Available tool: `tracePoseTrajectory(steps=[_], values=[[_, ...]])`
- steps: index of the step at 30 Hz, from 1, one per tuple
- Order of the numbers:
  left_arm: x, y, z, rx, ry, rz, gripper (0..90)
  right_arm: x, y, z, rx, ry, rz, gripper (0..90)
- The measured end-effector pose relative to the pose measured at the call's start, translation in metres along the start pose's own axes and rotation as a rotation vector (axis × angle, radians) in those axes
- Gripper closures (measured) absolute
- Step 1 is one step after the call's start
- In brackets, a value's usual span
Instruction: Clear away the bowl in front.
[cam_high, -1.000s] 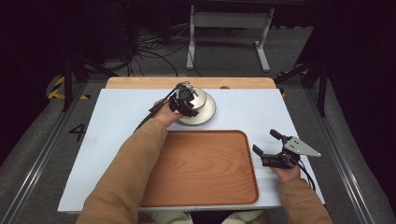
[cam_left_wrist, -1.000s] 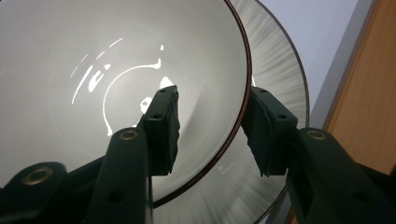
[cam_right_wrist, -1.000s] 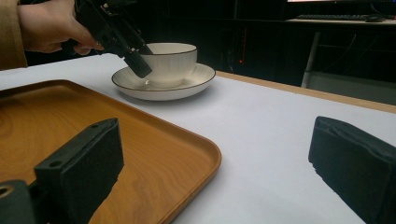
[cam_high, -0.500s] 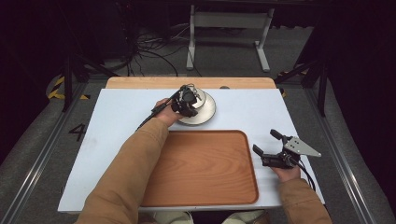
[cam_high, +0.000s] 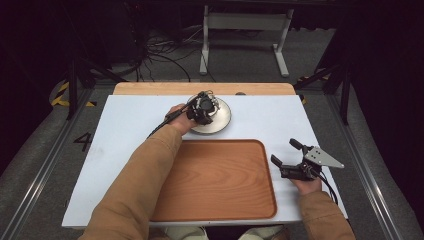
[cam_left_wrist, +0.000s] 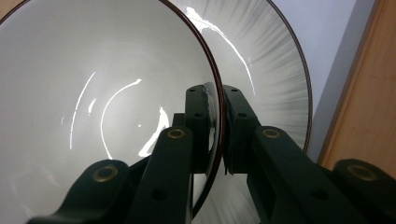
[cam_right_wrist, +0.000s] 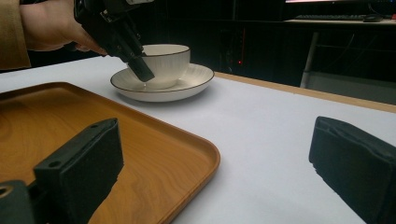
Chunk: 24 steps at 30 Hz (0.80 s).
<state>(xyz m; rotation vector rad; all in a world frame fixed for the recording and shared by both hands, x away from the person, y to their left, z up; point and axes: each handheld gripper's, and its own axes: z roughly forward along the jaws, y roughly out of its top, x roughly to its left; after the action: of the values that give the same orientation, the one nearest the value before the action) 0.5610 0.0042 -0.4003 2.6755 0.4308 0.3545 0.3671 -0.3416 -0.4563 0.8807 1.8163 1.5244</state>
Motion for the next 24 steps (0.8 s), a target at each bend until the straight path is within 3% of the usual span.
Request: tracePoseTrajectory(steps=[8,24], values=[[-0.007,0.005,-0.003,0.017,0.042,0.023,83.1,0.0,0.0,0.0,-0.001,-0.003,0.001,3.2],[-0.01,0.012,-0.029,0.017,0.017,0.005,82.6,0.0,0.0,0.0,0.0,-0.002,0.001,3.2]])
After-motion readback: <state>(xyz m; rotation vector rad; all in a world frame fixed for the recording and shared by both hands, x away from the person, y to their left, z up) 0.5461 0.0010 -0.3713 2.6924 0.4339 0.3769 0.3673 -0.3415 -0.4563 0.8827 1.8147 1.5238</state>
